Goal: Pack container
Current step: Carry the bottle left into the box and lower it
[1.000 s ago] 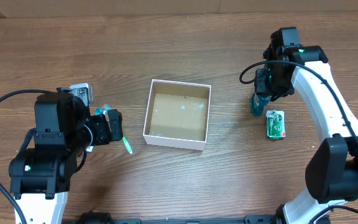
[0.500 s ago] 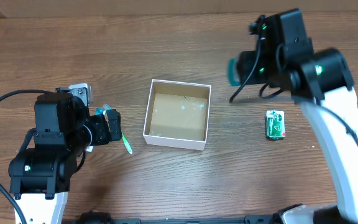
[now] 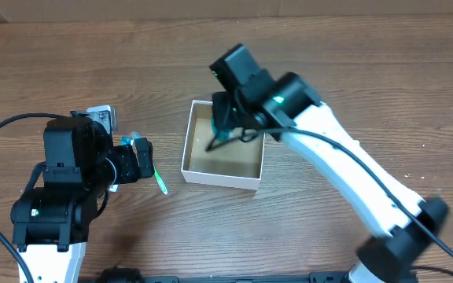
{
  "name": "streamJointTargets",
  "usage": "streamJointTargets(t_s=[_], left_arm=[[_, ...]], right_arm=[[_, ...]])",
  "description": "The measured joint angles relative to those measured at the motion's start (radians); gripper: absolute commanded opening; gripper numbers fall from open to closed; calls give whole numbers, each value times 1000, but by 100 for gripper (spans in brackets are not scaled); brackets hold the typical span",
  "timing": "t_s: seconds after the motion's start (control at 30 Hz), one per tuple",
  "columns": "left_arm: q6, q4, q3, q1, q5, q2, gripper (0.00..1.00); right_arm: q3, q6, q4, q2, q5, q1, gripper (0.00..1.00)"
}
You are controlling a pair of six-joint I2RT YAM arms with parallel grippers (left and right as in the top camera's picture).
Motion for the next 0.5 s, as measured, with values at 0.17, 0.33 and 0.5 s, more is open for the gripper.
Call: streamJointTargets(t_s=[0.17,0.33,0.5], left_arm=[[0,0,0,0,0,0,100],[2,0,0,0,0,0,100],[2,0,0,0,0,0,100]], right_arm=[[0,45,42,134,2,0,4],[-2,75,88,205,0,0,4],[-2,83,124,231,-6,0,4]])
